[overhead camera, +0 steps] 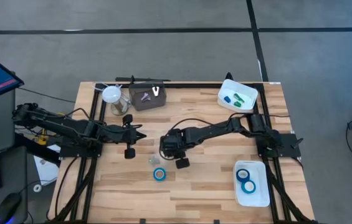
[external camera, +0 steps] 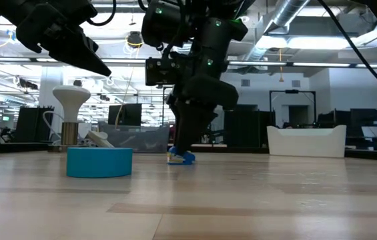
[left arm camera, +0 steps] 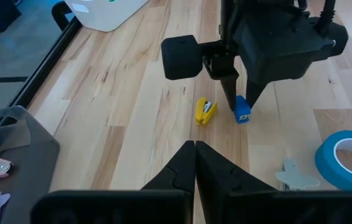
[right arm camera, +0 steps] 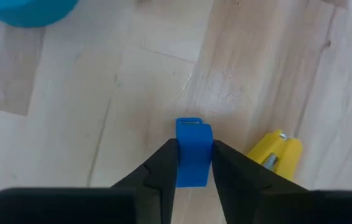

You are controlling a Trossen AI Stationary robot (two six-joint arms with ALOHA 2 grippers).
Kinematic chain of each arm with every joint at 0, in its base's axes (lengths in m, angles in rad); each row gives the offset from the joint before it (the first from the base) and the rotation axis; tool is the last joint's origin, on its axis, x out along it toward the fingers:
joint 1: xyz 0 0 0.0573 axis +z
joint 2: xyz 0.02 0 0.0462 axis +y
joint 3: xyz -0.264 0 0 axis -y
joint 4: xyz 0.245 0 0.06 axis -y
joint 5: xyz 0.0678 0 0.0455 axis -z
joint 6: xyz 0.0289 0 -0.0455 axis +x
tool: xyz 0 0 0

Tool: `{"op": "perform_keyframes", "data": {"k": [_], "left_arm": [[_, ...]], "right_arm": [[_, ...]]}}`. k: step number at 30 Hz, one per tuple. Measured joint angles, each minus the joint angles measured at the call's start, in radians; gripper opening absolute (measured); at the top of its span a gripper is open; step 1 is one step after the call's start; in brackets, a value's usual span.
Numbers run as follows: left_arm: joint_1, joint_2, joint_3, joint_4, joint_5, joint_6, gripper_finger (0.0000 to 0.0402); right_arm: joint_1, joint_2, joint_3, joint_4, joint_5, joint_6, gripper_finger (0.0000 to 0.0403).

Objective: Pick and place Stapler, Stapler remover, tape
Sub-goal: Put the blue stapler into the top white bin

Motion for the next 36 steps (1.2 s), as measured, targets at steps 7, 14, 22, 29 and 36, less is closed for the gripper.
{"op": "perform_keyframes", "data": {"k": [7, 14, 22, 29, 36], "left_arm": [[0.0, 0.0, 0.0, 0.0, 0.0, 0.0, 0.0004], [0.0, 0.0, 0.0, 0.0, 0.0, 0.0, 0.0004], [0.0, 0.0, 0.0, 0.0, 0.0, 0.0, 0.0004], [0.0, 0.0, 0.0, 0.0, 0.0, 0.0, 0.0004], [0.0, 0.0, 0.0, 0.0, 0.0, 0.0, 0.0004]], "right_arm": [[-0.004, 0.0, 0.0, -0.001, -0.001, 0.002, 0.0055], [-0.003, -0.001, 0.005, -0.024, 0.0, 0.008, 0.0054], [-0.018, -0.001, 0.077, -0.163, 0.03, 0.045, 0.0053], [-0.03, -0.011, 0.154, -0.295, 0.225, 0.056, 0.0052], [-0.072, -0.091, 0.154, -0.379, 0.337, 0.119, 0.0045]]}}
